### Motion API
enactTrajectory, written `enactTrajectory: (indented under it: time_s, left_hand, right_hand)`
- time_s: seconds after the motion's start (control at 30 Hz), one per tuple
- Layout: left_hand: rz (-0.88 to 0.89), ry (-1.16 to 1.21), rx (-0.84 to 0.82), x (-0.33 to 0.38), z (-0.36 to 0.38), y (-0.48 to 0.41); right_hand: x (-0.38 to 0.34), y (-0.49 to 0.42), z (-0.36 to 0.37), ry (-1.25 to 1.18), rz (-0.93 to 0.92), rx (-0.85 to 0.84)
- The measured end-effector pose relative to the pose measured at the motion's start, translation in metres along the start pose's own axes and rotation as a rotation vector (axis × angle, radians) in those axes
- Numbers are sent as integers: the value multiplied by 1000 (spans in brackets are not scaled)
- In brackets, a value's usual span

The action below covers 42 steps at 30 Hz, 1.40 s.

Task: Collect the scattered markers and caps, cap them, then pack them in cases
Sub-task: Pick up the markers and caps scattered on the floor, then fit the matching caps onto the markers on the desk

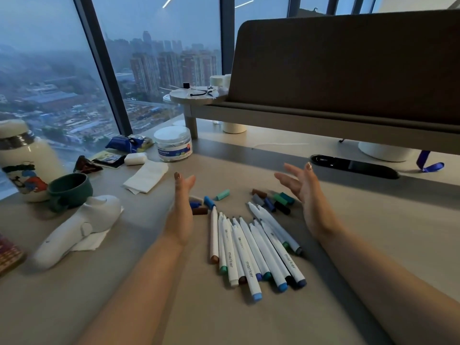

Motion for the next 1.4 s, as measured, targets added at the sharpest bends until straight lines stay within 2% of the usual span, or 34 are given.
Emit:
enactTrajectory:
  time_s: [0.3,0.5,0.63,0.73,0.9,1.0,1.13,1.23,1.4]
  left_hand:
    - [-27,-27,28,1,-5,11]
    - [-34,40,117,1,-18,15]
    - [2,-51,208,3,-34,22]
    - [67,-133,218,5,-41,16]
    - [335,-435,72,2,-36,14]
    - [475,-577,27,2,-33,8]
    - [548,-603,-47,1,-27,7]
    - [551,-651,-64,2,-29,7]
    - [474,-682,-68,7,-30,6]
  right_hand:
    - [-2,4,-1,-1,-19,56]
    - [-4,10,-14,29,-42,242]
    - [-2,22,-25,55,-10,339]
    - [-4,39,-34,59,-20,408]
    - [-6,70,-43,62,-2,454]
    - [-12,84,-41,96,-3,438]
    - [-24,96,-34,265,-102,366]
    - [-28,100,-29,414,-199,277]
    - [-39,108,-14,478,-298,125]
Point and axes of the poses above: each hand's wrist, its own y-axis away from the middle knuckle, its own z-axis out of the palm, x = y × z, the point moved 5 cm from there along -y, towards the middle knuckle, and after that the axes turned 15 degrees about x, right-handed, at the moved point
